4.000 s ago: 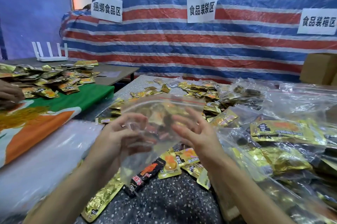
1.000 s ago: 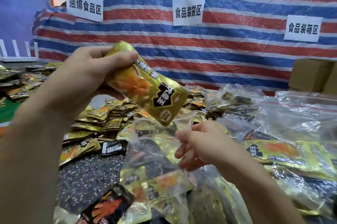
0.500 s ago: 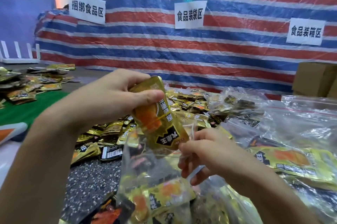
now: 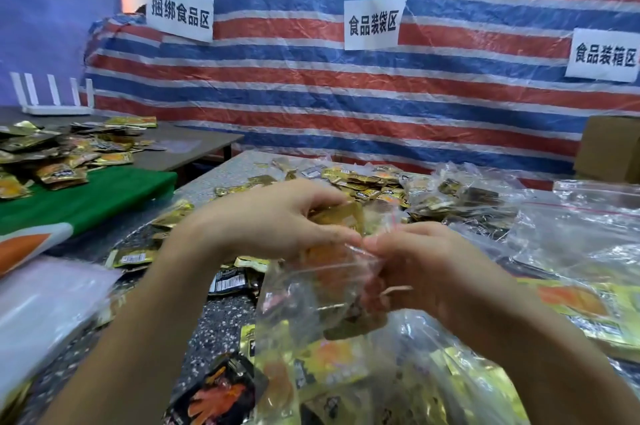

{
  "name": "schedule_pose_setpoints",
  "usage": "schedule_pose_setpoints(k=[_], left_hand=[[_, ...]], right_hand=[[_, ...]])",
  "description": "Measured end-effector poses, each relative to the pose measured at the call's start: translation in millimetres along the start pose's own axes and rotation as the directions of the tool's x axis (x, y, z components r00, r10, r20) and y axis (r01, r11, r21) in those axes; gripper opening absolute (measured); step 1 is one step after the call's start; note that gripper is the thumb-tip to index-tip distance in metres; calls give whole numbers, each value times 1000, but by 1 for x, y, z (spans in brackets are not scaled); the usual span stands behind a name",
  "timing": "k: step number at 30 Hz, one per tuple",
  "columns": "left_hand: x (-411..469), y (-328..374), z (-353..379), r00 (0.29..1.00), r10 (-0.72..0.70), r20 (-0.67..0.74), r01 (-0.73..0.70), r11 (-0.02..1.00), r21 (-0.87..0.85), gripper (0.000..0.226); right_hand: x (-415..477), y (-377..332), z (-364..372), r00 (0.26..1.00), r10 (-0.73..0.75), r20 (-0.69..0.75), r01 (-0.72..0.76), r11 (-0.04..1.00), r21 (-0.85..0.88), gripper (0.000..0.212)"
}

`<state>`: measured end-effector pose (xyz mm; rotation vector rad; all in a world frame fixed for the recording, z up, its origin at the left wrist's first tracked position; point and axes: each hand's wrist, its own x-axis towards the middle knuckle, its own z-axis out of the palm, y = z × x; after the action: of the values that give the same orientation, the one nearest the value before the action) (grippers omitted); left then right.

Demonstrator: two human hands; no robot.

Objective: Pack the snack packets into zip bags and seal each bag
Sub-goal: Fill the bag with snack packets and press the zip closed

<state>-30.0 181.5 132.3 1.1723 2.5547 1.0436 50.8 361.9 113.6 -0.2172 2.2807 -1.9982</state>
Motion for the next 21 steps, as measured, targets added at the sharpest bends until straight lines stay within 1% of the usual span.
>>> schedule_pose_setpoints(k=[1, 3, 5, 7, 9, 11, 13, 14, 15, 16, 17, 18, 20, 21], left_hand=[[2, -1, 1, 1000, -5, -15, 5, 1000, 16, 25], [7, -1, 3, 994, 14, -106, -12, 1000, 11, 34], [11, -6, 4, 981, 57, -184, -73, 994, -82, 40], [12, -15, 1, 987, 65, -147, -96, 972, -214, 35], [13, -31, -3, 993, 48, -111, -83, 941, -329, 33], [17, -52, -6, 989, -10, -145, -50, 914, -403, 34], [28, -76, -5, 965, -128, -229, 14, 895, -445, 30], [33, -90, -2, 940, -190, -282, 68, 917, -393, 27], [39, -107, 1, 915, -232, -331, 150, 956, -253, 22], [44, -124, 5, 897, -267, -354, 262, 963, -61, 15], [46, -139, 10, 887, -311, -341, 366, 924, 108, 11], [46, -151, 16, 877, -373, -303, 446, 866, 228, 17], [46, -167, 25, 852, -474, -223, 523, 798, 300, 26], [47, -172, 29, 846, -492, -207, 534, 783, 319, 29]], right_hand=[[1, 0, -2, 998, 8, -70, -9, 1000, -15, 18], [2, -1, -8, 982, 14, -186, -13, 1000, 5, 24], [3, 0, -11, 971, 9, -240, 3, 999, 49, 24], [4, 2, -10, 974, 7, -227, 3, 999, 42, 23], [6, 5, -8, 981, 8, -196, -2, 1000, 29, 28], [7, 6, -7, 982, 10, -187, -5, 1000, 25, 36], [8, 6, -8, 982, 4, -187, 0, 1000, 21, 38], [8, 6, -9, 983, 0, -184, 4, 1000, 22, 36], [7, 6, -10, 984, -3, -178, 7, 1000, 23, 33], [6, 6, -10, 985, -6, -170, 9, 1000, 19, 29], [6, 6, -10, 986, -7, -164, 9, 1000, 13, 27], [5, 5, -10, 987, -6, -159, 8, 1000, 8, 28], [5, 5, -9, 989, -2, -148, 2, 1000, -5, 29], [5, 4, -8, 990, -2, -138, -1, 1000, -20, 29]])
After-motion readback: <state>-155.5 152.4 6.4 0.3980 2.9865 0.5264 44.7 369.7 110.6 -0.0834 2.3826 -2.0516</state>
